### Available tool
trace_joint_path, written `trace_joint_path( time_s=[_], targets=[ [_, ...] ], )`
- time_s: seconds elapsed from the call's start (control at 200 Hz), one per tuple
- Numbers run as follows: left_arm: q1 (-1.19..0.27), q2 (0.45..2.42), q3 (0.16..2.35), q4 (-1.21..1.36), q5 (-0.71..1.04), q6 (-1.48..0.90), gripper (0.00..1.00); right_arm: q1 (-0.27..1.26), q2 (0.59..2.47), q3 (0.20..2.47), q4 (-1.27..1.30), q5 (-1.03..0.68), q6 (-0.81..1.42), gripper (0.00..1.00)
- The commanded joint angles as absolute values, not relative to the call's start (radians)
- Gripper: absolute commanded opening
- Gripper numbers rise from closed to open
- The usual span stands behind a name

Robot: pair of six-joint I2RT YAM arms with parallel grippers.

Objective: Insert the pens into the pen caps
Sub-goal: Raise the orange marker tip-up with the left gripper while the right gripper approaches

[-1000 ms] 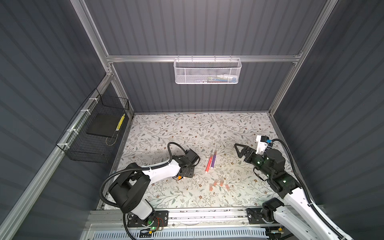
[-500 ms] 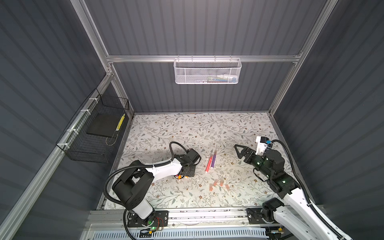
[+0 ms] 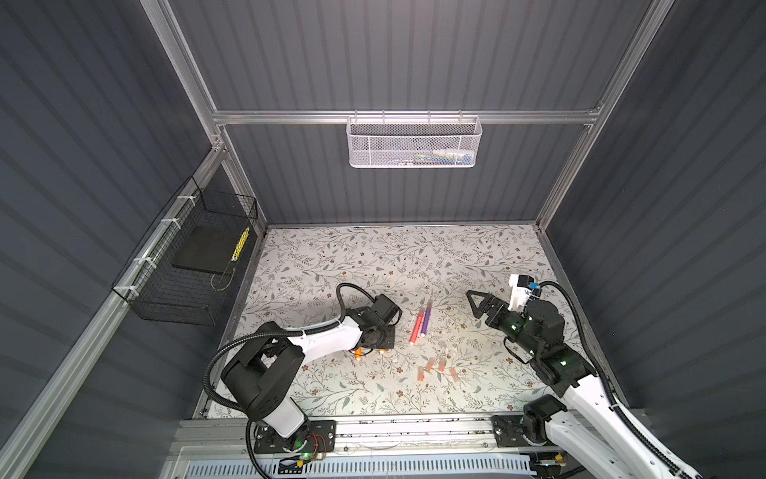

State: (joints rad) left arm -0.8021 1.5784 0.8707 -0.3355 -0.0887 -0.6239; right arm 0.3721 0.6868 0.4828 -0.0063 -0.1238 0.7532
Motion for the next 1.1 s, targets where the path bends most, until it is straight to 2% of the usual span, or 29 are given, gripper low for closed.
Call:
trace_joint_path(
  time_s=[0.0,0.165,0.265,0.405,0.48,0.62,0.765,1.095],
  targets=[
    [-0.797,1.508,0.911,-0.237,-0.102,-0.671,0.01,0.367,0.697,0.493,0.01,-0.13,0.764,0.93],
    [-0.8,1.451,0.808,-0.067,-0.076,-0.634,0.0,0.375,0.712,0.459,0.06,-0.139,0.815,0.88],
    [-0.819,1.404,0.748,-0.057,-0.056,-0.581,0.0,0.44,0.757,0.436,0.152,-0.145,0.837,0.87],
    [-0.851,1.324,0.674,0.067,-0.006,-0.547,0.0,0.588,0.876,0.412,0.299,-0.047,0.863,0.87],
    [-0.858,1.307,0.621,0.179,0.055,-0.547,0.0,0.654,0.966,0.417,0.391,-0.048,0.877,0.85],
    [-0.861,1.305,0.602,0.224,0.074,-0.556,0.0,0.728,1.112,0.482,0.422,-0.058,0.906,0.8],
    [-0.865,1.307,0.559,0.306,0.098,-0.558,0.0,0.765,1.21,0.48,0.498,-0.053,0.927,0.78],
    [-0.865,1.361,0.563,0.375,0.169,-0.562,0.0,0.787,1.252,0.486,0.539,-0.042,0.94,0.77]
  ],
)
